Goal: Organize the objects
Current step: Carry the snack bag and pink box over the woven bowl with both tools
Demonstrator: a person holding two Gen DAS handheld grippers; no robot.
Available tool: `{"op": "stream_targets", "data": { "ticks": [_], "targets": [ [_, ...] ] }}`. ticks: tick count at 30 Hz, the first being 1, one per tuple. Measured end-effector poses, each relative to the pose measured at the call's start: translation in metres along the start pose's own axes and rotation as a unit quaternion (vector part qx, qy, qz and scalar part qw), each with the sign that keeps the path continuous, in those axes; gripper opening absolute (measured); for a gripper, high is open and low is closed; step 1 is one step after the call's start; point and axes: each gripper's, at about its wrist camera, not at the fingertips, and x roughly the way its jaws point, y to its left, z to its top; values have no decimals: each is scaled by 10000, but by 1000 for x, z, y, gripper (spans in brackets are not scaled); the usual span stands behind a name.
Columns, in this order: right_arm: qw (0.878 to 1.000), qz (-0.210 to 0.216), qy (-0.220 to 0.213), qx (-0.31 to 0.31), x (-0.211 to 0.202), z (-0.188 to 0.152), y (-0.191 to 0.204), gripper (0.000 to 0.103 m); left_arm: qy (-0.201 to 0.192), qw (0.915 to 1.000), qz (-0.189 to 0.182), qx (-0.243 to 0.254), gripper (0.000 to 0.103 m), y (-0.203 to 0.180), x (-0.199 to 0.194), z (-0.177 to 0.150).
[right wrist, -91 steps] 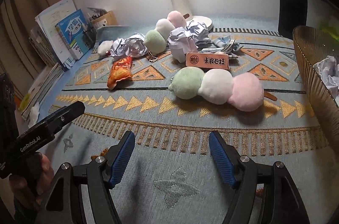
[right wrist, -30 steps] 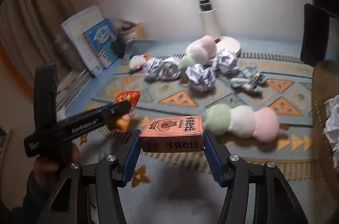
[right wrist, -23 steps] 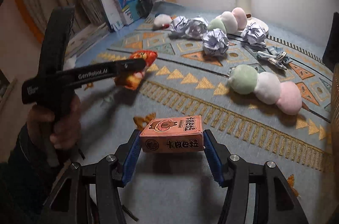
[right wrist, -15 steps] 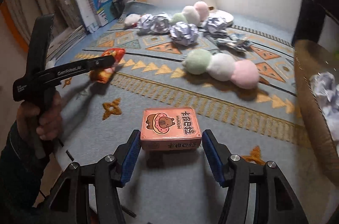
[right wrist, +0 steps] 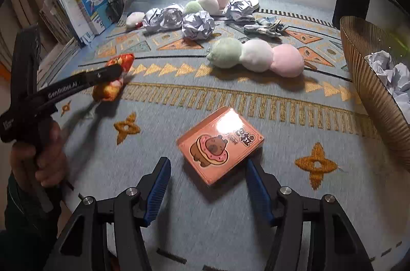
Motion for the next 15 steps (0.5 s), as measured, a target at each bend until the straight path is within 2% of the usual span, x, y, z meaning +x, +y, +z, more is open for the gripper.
{"op": "stream_targets", "data": {
  "ticks": [4, 9, 12, 13, 14, 15],
  "targets": [
    [9997, 196, 37, -133, 14, 16, 12, 59, 5, 10000, -41, 2, 25, 0, 0, 0],
    [9991, -21, -14, -427, 21, 17, 31, 60, 54, 10000, -26, 10, 25, -1, 2, 0],
    [9995, -118, -164, -245, 21, 15, 30, 60, 47, 10000, -42, 6, 25, 0, 1, 0],
    [9993, -215, -200, -247, 21, 14, 31, 56, 41, 10000, -51, 10, 25, 0, 1, 0],
    [9987, -369, -229, -277, 21, 14, 33, 47, 33, 10000, -57, 21, 25, -1, 1, 0],
    [9983, -433, -245, -289, 20, 14, 34, 45, 34, 10000, -58, 38, 25, -2, 1, 0]
  ]
}}
